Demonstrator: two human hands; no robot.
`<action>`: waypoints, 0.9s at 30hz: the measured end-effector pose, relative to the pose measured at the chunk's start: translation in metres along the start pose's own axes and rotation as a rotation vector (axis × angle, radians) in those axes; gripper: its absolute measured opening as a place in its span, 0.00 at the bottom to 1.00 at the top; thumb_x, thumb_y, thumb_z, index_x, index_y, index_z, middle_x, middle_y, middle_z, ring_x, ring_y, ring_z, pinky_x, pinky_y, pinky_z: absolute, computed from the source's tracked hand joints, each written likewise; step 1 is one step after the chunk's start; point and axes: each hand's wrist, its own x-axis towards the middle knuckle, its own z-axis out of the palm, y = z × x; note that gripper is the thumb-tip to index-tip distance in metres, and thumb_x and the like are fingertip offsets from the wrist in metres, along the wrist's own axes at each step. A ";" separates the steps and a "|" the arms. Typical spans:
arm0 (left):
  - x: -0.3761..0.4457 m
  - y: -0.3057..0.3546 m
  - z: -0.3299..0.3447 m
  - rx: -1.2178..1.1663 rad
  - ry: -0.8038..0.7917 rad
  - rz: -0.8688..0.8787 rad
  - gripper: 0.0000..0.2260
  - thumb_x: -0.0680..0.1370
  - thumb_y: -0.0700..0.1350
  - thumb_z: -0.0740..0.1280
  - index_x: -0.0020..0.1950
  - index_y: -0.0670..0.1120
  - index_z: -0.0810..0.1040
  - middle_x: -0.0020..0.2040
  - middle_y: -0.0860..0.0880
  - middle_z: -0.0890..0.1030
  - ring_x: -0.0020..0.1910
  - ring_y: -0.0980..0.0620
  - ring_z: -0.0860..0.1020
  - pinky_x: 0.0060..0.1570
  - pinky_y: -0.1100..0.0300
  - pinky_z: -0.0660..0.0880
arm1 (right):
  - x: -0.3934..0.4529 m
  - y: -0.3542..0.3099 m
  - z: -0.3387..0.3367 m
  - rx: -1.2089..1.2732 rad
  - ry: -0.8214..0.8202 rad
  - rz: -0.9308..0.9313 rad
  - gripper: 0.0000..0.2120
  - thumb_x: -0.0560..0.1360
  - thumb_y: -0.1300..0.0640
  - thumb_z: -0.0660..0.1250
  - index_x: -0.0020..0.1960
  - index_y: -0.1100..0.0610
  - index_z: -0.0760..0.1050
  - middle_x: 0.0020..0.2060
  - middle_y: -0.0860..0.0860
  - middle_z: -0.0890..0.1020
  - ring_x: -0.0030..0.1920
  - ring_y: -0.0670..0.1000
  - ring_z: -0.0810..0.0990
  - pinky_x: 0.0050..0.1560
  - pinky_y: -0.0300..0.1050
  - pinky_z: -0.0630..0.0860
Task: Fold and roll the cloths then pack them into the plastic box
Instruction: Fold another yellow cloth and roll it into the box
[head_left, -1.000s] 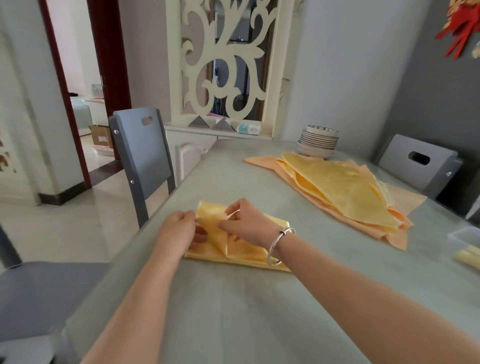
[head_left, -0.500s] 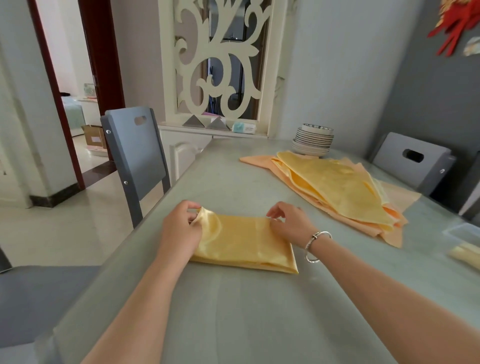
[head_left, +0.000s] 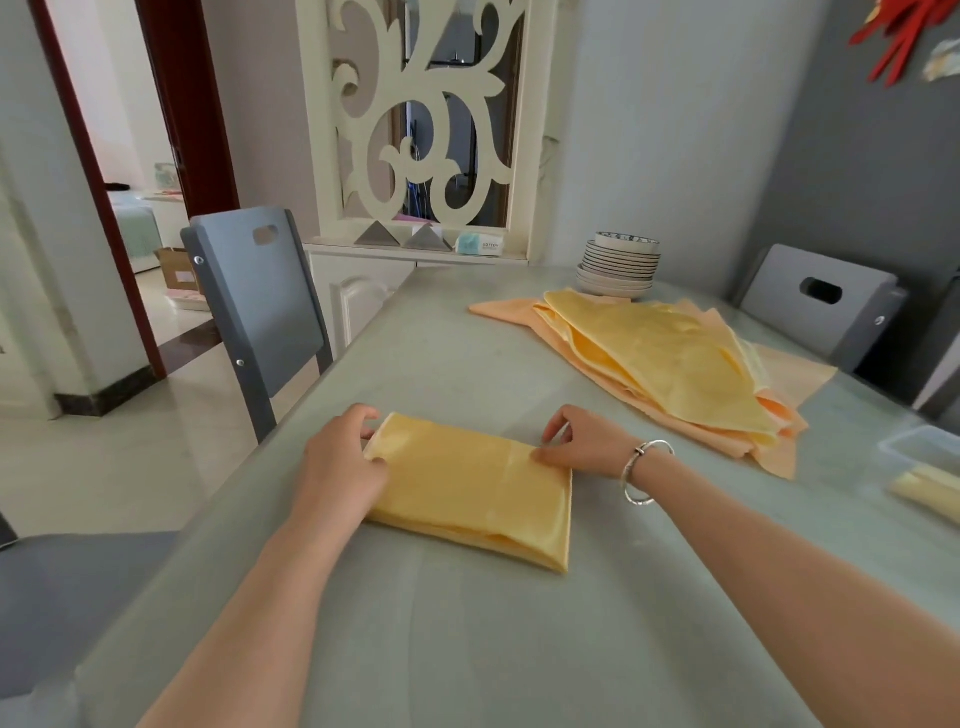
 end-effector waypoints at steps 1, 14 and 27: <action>0.000 -0.002 0.000 0.050 0.006 0.013 0.22 0.71 0.35 0.63 0.64 0.51 0.72 0.58 0.50 0.76 0.56 0.46 0.73 0.54 0.52 0.72 | -0.003 -0.003 -0.003 -0.007 -0.080 0.000 0.14 0.72 0.48 0.68 0.47 0.59 0.75 0.37 0.46 0.74 0.42 0.49 0.71 0.45 0.43 0.68; -0.028 0.033 0.026 0.088 0.080 0.501 0.18 0.74 0.45 0.66 0.65 0.51 0.74 0.57 0.51 0.75 0.54 0.46 0.72 0.57 0.55 0.67 | -0.035 0.039 0.002 0.252 0.353 0.214 0.11 0.71 0.56 0.63 0.32 0.53 0.66 0.29 0.47 0.72 0.37 0.52 0.72 0.42 0.44 0.66; -0.052 0.048 0.052 0.125 -0.289 0.662 0.10 0.76 0.54 0.62 0.54 0.57 0.79 0.52 0.62 0.75 0.48 0.62 0.67 0.52 0.61 0.69 | -0.105 0.041 -0.003 0.265 0.242 0.069 0.13 0.75 0.49 0.66 0.52 0.53 0.65 0.28 0.46 0.75 0.27 0.43 0.72 0.31 0.38 0.66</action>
